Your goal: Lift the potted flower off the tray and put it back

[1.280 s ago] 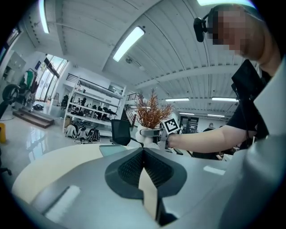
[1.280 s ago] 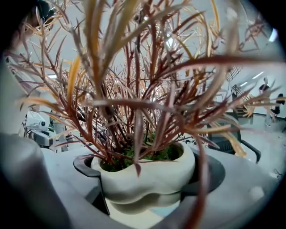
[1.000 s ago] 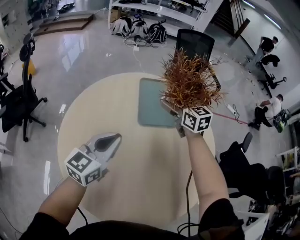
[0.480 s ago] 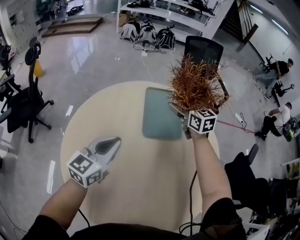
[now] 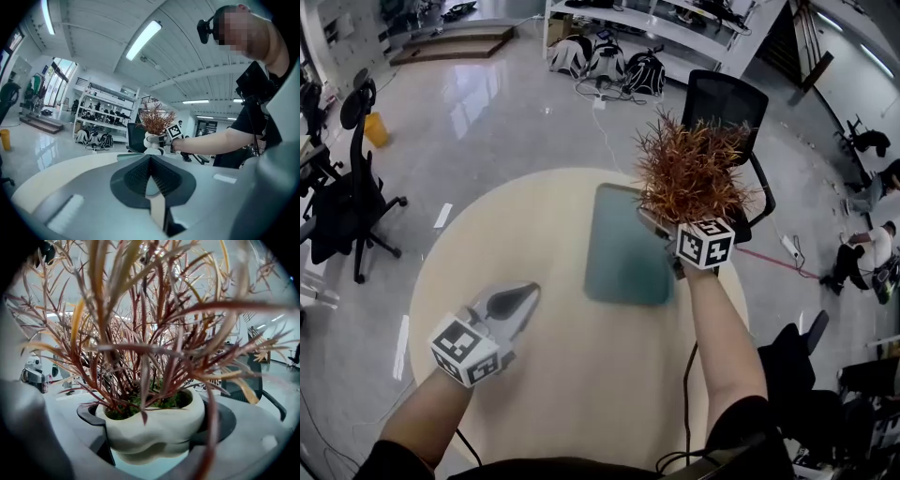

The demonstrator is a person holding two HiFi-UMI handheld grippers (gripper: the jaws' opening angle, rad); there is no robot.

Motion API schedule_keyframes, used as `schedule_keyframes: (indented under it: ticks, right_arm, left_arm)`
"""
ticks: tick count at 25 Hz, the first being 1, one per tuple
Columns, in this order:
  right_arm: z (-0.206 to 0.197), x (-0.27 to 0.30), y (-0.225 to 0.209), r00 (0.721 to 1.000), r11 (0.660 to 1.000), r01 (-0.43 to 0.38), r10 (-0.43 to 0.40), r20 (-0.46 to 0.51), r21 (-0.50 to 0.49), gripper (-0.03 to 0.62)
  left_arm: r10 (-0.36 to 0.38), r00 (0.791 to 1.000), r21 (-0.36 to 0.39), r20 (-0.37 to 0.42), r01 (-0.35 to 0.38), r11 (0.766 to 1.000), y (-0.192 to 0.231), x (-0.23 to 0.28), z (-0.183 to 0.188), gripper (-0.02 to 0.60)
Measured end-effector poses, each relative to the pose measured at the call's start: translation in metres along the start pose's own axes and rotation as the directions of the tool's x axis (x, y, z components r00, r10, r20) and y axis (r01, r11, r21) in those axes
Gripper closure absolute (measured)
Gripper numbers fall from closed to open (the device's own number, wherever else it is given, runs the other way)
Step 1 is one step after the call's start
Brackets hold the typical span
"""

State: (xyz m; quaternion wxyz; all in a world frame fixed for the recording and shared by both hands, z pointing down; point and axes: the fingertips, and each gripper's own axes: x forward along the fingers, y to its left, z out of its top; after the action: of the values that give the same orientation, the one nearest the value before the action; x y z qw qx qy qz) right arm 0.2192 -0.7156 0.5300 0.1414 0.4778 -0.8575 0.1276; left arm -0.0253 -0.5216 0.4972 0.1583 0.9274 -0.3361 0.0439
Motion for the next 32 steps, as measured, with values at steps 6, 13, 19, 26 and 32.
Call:
schedule_keyframes:
  ticks: [6,13,19,26,32]
  right_arm:
    - [-0.024,0.047,-0.018,1.000,1.000,-0.008,0.007,-0.019,-0.003,0.045]
    - [-0.053,0.081,-0.023,0.999,0.999,-0.017,0.018,-0.045,0.028,0.045]
    - [-0.078,0.100,-0.032,0.998,0.999,0.008,-0.006,-0.070,0.031,0.045]
    - [-0.105,0.115,-0.046,0.992,0.999,0.028,-0.024,-0.127,0.031,0.044]
    - [-0.107,0.124,-0.047,0.993,0.999,0.027,-0.023,-0.118,0.040,0.042]
  left_arm:
    - [0.004,1.000,-0.011,-0.013,-0.004,1.000,0.023,0.013,-0.018,0.583]
    - [0.013,1.000,-0.032,-0.016,-0.013,0.999,0.033,0.014,-0.028,0.583]
    - [0.025,0.999,-0.030,-0.025,-0.026,0.999,0.039,0.010,-0.041,0.583]
    - [0.037,0.998,-0.038,-0.041,-0.038,0.999,0.042,0.014,-0.054,0.583]
    - [0.036,0.998,-0.044,-0.045,-0.038,0.998,0.045,0.013,-0.058,0.583]
